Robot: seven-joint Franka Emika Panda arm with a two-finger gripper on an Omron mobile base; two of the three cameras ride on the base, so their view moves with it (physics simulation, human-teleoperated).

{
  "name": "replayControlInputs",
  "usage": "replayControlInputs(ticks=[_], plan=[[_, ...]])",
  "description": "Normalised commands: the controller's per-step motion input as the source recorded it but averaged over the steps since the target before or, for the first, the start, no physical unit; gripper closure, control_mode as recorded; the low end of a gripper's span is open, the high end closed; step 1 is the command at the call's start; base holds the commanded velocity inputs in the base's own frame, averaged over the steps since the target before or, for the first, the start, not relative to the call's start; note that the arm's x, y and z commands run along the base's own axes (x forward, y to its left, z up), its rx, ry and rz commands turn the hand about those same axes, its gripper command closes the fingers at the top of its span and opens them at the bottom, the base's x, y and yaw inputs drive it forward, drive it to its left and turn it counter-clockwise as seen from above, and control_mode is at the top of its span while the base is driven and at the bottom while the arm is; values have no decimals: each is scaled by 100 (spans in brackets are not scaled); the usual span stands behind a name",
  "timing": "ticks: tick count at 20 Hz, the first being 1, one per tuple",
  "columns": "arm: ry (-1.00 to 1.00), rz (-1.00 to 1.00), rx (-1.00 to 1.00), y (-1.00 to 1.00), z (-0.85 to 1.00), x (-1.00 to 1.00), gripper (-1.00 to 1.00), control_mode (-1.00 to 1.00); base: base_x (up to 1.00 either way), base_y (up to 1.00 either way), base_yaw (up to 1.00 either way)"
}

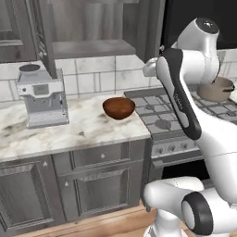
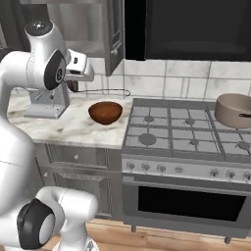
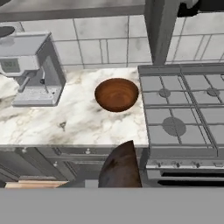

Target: Open the cabinet and move the ladle to the pot. Then close the cabinet.

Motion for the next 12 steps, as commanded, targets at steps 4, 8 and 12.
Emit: replayControlInputs(ticks=[4, 8, 12], plan=[[0, 0, 0, 0, 0, 0, 100, 100, 1, -100, -7], [0, 0, 0, 0, 0, 0, 100, 100, 16, -100, -4], [0, 0, 0, 0, 0, 0, 100, 100, 48, -100, 0]])
